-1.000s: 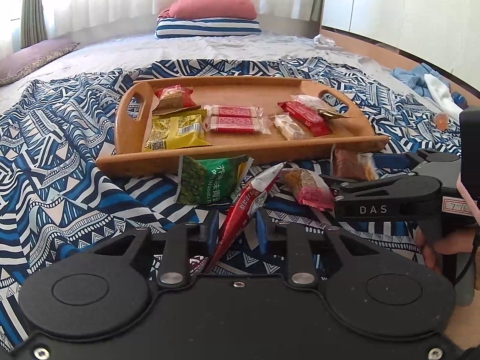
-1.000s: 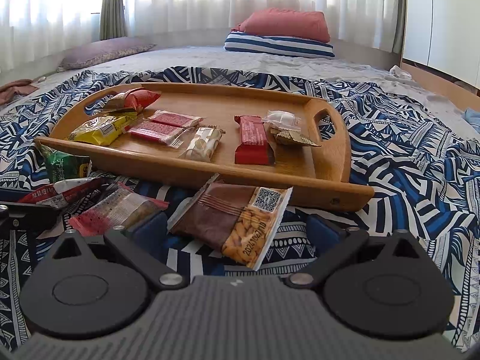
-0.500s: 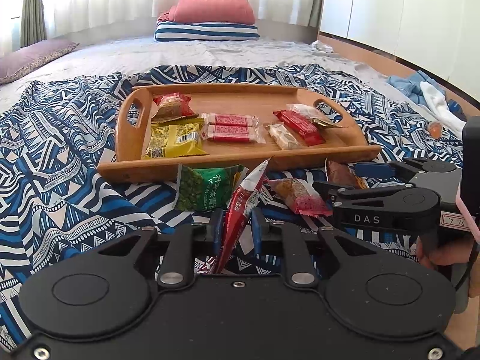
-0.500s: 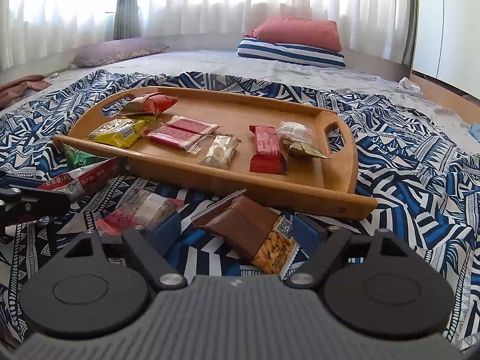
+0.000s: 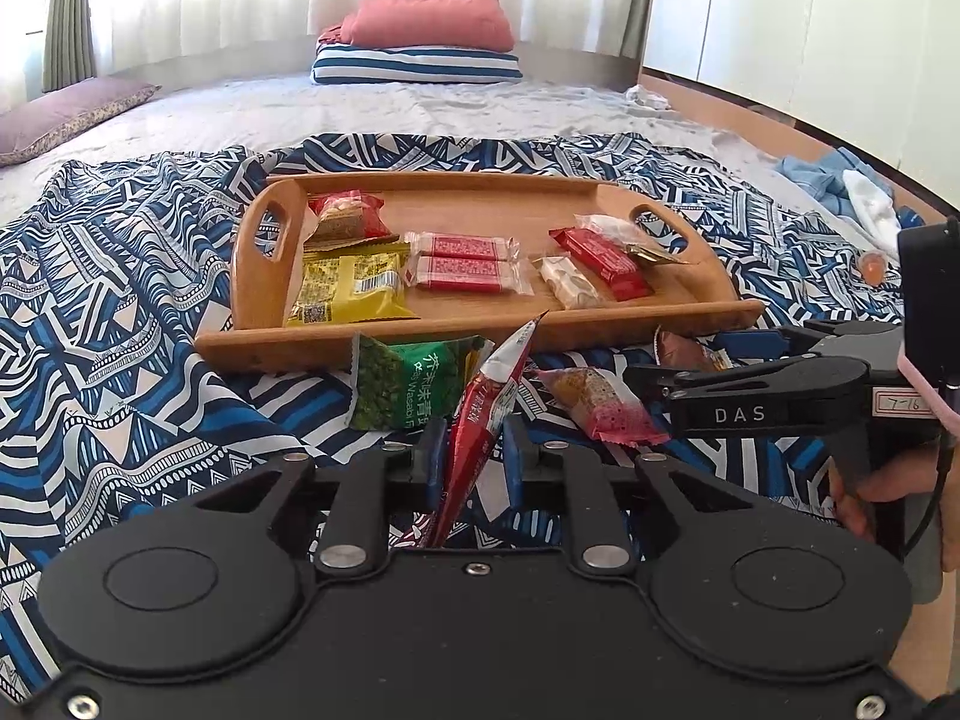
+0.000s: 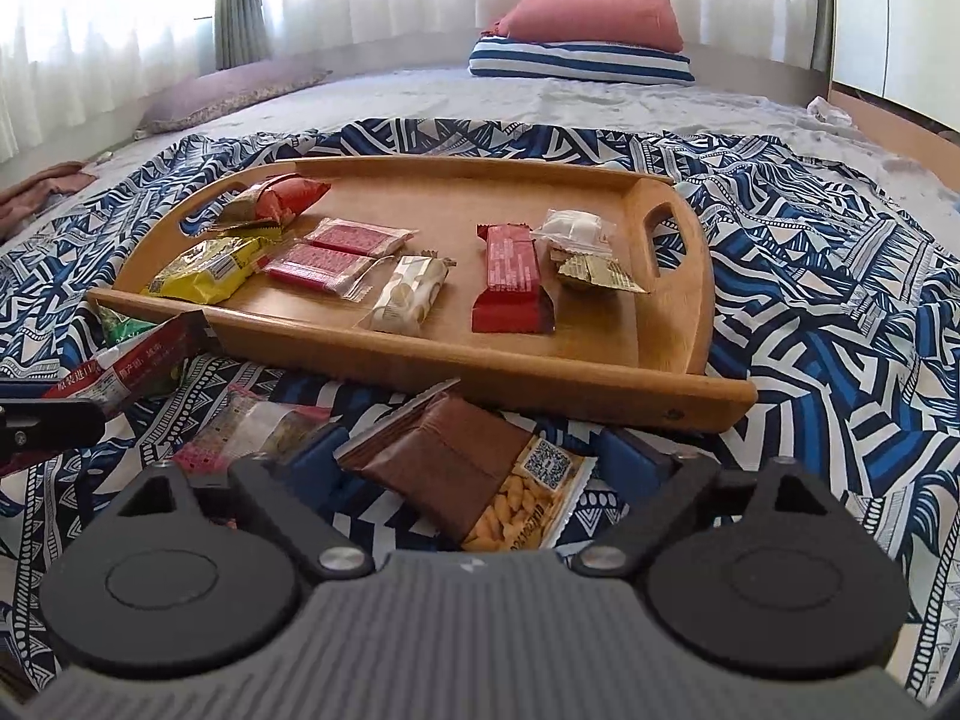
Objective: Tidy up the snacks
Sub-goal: 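Grasp a red stick snack bag with the left tool while the right tool grasps a brown almond pack, then carry both snacks over the wooden tray and open both tools to release them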
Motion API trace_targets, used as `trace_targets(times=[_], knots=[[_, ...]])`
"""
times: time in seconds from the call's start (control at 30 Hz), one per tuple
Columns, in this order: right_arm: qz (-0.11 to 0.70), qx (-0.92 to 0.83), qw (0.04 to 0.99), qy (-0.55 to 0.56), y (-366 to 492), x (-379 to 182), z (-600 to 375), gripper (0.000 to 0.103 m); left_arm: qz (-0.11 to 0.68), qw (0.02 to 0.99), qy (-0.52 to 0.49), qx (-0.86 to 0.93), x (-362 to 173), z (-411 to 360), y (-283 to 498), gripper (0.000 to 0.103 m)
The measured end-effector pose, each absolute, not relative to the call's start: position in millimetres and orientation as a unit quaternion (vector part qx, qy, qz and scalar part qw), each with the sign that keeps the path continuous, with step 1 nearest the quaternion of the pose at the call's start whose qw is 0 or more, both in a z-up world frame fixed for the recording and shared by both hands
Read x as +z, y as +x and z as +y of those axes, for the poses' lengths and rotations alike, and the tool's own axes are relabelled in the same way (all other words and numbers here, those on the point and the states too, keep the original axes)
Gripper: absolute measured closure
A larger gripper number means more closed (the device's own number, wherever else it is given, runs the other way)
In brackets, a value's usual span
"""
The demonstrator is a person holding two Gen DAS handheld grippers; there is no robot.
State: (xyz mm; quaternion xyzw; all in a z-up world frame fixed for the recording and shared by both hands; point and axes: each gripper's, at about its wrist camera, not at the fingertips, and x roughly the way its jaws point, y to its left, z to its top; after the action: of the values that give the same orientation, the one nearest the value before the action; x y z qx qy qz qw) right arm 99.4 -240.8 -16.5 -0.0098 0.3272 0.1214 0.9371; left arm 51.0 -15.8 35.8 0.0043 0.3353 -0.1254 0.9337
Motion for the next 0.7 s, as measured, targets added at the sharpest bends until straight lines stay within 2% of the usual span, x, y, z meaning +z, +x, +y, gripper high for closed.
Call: trace_targets(times=[0.03, 0.13, 0.7], knots=[[0.323, 0.118, 0.939, -0.009, 97.4, -15.5, -240.5, 0.021, 0.333, 0.935, 0.002, -0.123, 36.3, -15.5, 50.6, 0.085], [0.314, 0.121, 0.942, 0.004, 90.7, -10.7, -242.0, 0.024, 0.327, 0.938, -0.006, -0.116, 40.1, -14.0, 50.5, 0.085], [0.274, 0.119, 0.954, 0.022, 91.0, 26.1, -245.2, 0.025, 0.285, 0.951, -0.027, -0.119, 84.8, -9.0, 70.9, 0.085]])
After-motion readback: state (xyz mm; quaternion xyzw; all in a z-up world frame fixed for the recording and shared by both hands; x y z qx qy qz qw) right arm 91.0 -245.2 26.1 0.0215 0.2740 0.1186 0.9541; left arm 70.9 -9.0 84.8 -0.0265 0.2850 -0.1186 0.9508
